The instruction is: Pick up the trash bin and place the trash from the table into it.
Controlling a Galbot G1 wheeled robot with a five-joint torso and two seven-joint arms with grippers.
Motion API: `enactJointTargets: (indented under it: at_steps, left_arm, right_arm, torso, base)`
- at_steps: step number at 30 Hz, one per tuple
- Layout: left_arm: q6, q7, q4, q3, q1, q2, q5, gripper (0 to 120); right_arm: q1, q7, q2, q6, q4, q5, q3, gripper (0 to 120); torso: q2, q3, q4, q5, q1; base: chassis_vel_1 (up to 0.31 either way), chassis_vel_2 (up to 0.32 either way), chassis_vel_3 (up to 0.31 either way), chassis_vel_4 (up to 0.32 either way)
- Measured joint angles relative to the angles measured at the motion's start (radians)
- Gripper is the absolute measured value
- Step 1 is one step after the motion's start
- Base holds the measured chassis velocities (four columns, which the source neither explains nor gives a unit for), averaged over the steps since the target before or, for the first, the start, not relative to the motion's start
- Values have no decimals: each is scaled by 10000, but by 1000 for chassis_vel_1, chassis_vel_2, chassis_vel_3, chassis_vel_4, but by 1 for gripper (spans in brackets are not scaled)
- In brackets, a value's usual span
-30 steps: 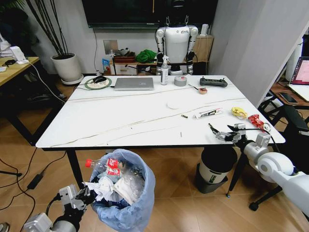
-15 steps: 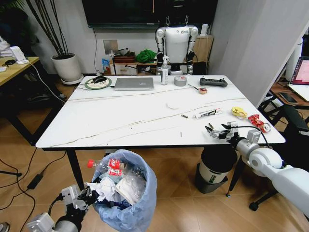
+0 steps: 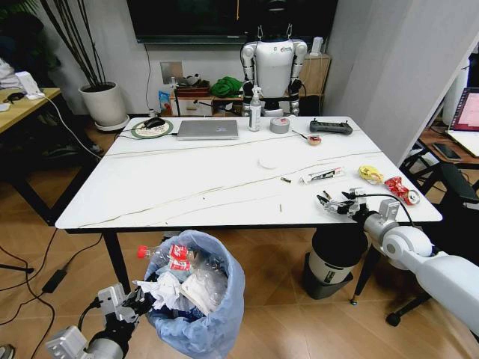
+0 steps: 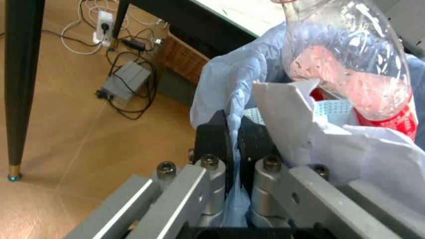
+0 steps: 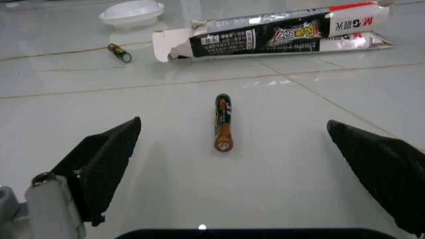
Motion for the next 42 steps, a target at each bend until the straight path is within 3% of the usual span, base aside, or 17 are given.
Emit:
enactJointTargets:
  at_steps: [7,11,15,18,20,24,32,42]
  left_arm:
    - [6,-28,8,-24,-32,44,-62,0]
    - [10,-47,32,23,-73,52,-73,0]
    - [13,-55,50,60,-92,54,-74,0]
    - [16,-66,54,80,-128,63,-86,0]
    - [16,-68,54,89,-136,66,-90,0]
    - [16,-74,67,129,-155,66,-95,0]
    - [17,-76,95,224,-208,38,-76,0]
    - [17,-76,106,269,-226,32,-65,0]
  right_arm:
    - [-101,-64,4,16,-8,-44,-18,95]
    - [-103,-98,-54,1,23,-80,-19,77]
    - [-103,-116,-126,-29,53,-156,-31,69]
    - [-141,-145,-248,-54,98,-254,-62,53]
    - [-174,-152,-292,-54,116,-294,-61,50]
    - [-366,-153,-418,-54,234,-355,-12,32]
    - [-566,-152,-574,-53,366,-401,18,5]
    - [-391,-150,-581,-119,359,-361,-18,3]
  torso:
    - [1,-3,-1,-6,-1]
    - [1,-2,0,-1,-1]
    - [1,-1,1,0,0]
    - [1,-1,2,-1,0]
    - [1,-2,2,-2,0]
    - [2,-2,0,-4,-1]
    - [3,-2,0,-3,-1]
    - [-1,1,1,1,2]
  base:
    - [0,0,0,0]
    - [0,0,0,0]
    - [0,0,0,0]
    - [0,0,0,0]
    - [0,0,0,0]
    - [0,0,0,0]
    - [0,0,0,0]
    - [0,0,0,0]
